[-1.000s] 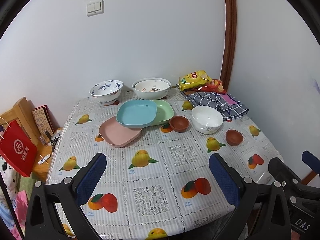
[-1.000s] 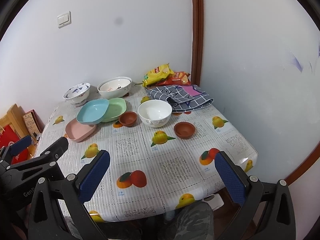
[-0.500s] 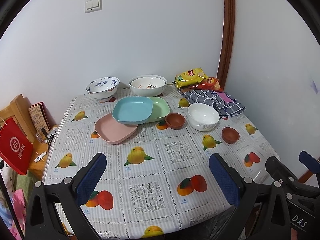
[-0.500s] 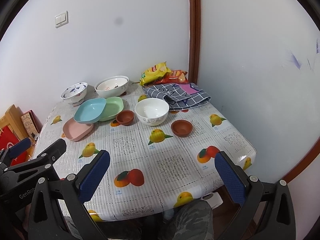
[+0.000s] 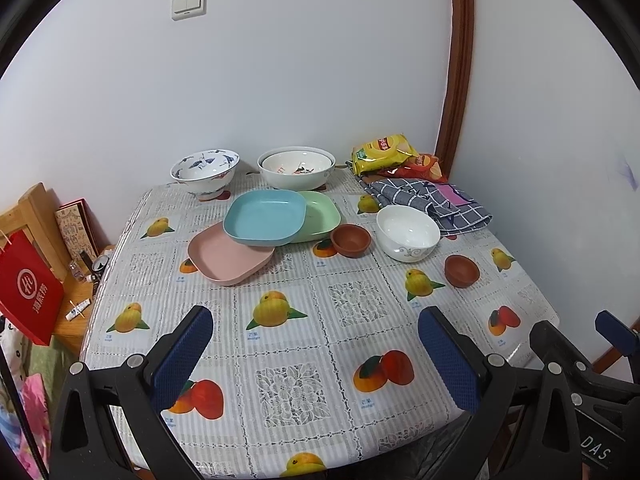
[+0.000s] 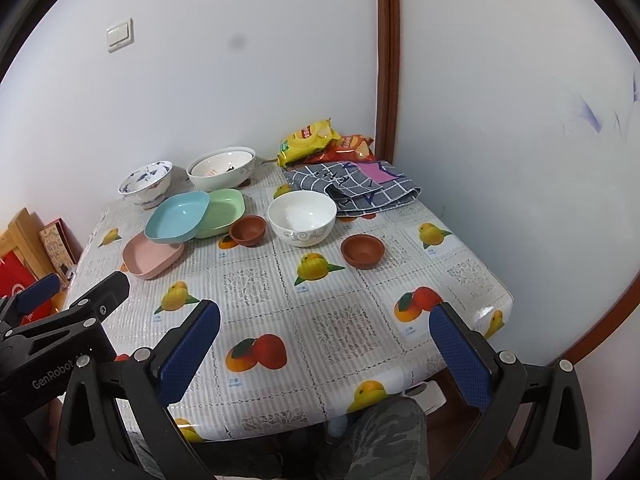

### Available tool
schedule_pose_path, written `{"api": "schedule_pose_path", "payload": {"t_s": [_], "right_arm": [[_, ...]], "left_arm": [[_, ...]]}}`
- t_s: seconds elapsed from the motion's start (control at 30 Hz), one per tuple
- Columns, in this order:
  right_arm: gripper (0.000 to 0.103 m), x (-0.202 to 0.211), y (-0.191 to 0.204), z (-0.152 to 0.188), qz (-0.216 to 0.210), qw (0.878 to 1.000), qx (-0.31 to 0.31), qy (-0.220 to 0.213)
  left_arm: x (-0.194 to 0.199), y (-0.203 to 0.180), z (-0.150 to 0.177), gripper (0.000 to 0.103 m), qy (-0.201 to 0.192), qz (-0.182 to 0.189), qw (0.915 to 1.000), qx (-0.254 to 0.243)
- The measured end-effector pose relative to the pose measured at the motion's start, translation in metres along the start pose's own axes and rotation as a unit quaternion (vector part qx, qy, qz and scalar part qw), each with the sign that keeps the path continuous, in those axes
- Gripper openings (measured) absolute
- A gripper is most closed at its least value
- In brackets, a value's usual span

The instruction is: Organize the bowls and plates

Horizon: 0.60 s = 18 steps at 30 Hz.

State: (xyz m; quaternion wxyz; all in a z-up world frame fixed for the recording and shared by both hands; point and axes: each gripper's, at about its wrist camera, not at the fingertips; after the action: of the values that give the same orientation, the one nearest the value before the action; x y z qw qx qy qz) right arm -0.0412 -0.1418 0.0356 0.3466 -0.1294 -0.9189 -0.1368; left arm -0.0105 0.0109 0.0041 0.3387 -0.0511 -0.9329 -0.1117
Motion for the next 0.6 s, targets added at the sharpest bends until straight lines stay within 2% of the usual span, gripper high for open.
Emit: {"api": "schedule_pose_path", "payload": {"t_s": [0.2, 0.37, 0.6], "right_arm": [[0.103, -0.004, -0.003, 0.001, 0.009, 1.000, 0.001, 0.008], [0.103, -0.005, -0.003, -0.002, 0.006, 1.000, 0.000, 0.009], [0.103, 0.000, 0.000, -0.011, 0.011, 1.000, -0.010, -0.013]], "left_arm": [[0.001, 0.000, -0.001, 0.103, -0.005, -0.012, 0.9999, -0.003], [-0.001, 0.000, -0.004, 0.103, -0.003, -0.004, 1.0000, 0.001], [-0.007, 0.001, -0.015, 0.103, -0.001, -0.002, 0.9999, -0.011]]}}
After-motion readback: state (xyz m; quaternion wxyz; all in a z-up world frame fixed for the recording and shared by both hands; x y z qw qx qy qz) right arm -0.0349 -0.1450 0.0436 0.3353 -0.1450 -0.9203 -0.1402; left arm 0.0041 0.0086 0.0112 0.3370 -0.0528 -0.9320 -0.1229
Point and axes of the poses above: each gripper's, at about its wrist camera, not at the fingertips, and x roughly against the way its jaws point, y to its left, z to its underside, and after that the axes turned 15 degrees about -x, right-handed
